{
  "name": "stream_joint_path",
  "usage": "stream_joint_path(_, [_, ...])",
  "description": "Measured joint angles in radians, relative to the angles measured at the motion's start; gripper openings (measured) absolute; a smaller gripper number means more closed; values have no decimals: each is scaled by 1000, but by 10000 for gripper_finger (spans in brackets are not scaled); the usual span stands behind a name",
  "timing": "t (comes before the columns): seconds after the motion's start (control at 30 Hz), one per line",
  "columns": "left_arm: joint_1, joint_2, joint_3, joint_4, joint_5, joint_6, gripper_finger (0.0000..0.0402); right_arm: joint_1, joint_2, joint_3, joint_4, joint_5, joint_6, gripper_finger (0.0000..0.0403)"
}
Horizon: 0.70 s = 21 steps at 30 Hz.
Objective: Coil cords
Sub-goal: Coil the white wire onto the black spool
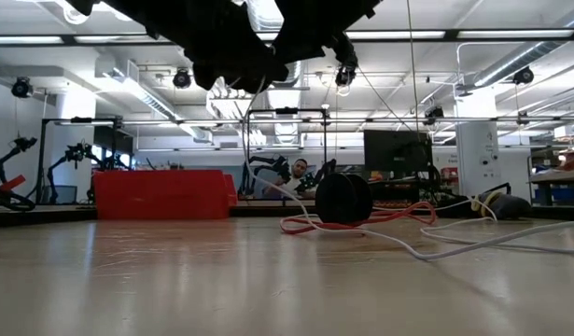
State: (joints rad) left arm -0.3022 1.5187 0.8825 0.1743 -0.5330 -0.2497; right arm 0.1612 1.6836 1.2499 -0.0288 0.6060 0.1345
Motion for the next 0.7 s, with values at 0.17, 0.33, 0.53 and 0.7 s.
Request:
stream_joint_path(0.17, [2, -1, -3, 0, 22, -1, 0, 0, -6, 5, -6, 3, 19, 0])
stream_joint_path(0.33, [-2, -3, -24, 1, -1, -9, 0, 1, -20, 32, -4, -6, 9, 0])
stream_joint_path(0.53, [-33, -3, -56, 10, -63, -26, 1, 3, -50, 40, 7, -16, 2, 0])
stream_joint_path(0.7, [-66, -29, -101, 11, -187, -72, 26, 3, -60, 40, -13, -11, -5, 0])
